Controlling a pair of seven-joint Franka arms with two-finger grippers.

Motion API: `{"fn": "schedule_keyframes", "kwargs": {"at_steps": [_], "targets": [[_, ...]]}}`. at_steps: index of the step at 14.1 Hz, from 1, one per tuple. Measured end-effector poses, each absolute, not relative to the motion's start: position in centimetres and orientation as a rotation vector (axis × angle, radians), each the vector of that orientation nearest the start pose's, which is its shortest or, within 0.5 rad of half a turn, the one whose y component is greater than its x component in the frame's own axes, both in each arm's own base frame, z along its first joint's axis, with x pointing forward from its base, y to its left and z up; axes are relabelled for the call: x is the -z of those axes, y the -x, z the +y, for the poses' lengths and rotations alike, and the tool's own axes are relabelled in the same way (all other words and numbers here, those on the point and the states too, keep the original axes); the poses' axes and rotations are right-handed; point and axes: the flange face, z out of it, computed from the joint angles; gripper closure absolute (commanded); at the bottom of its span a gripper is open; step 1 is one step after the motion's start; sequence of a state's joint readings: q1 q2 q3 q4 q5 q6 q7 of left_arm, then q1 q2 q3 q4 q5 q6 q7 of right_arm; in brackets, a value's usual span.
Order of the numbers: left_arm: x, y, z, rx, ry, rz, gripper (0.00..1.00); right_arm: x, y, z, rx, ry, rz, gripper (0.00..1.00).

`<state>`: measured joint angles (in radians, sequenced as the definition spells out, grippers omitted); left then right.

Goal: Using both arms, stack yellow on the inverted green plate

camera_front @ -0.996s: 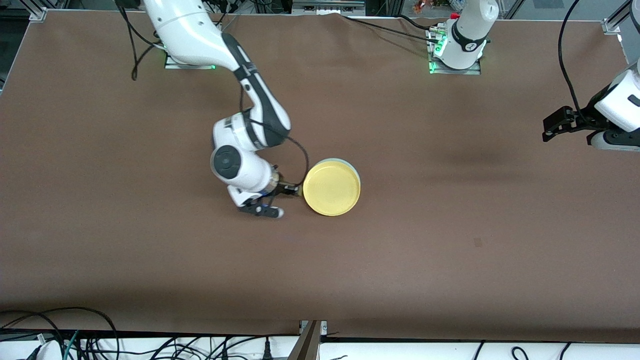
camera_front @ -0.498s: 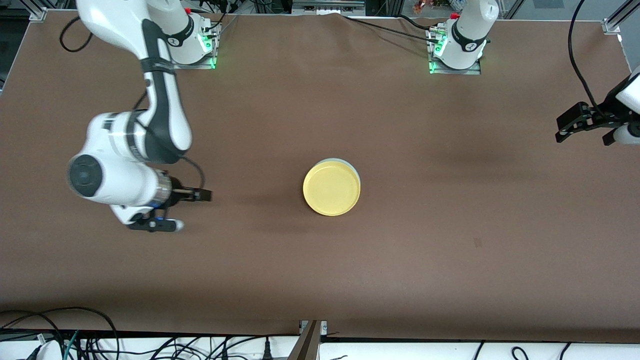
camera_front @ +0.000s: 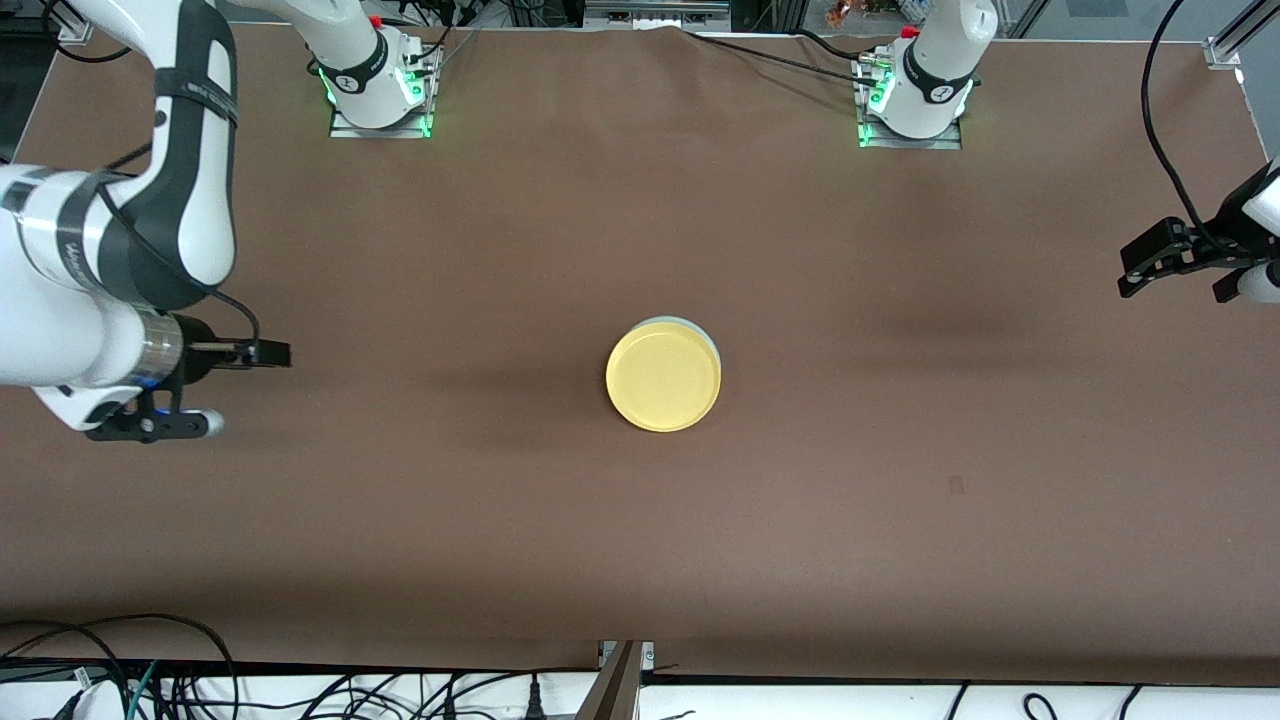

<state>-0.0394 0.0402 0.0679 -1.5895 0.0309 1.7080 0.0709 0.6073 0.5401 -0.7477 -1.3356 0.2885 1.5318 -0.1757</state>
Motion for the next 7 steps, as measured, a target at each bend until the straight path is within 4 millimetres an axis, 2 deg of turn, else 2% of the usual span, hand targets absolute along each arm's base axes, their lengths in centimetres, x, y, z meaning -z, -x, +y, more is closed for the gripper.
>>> {"fn": "schedule_keyframes", "kwargs": {"at_steps": [4,7], "targets": [[-61.0,-58.0,1.6,0.135,3.100,0.077,0.00,-52.6,-63.5,2.5,-0.316,3.182,-0.242,0.00],[-61.0,-58.1,1.6,0.136,3.100,0.077,0.00,-58.1,-60.4,-0.2,-0.241,3.147,-0.217,0.00]]}}
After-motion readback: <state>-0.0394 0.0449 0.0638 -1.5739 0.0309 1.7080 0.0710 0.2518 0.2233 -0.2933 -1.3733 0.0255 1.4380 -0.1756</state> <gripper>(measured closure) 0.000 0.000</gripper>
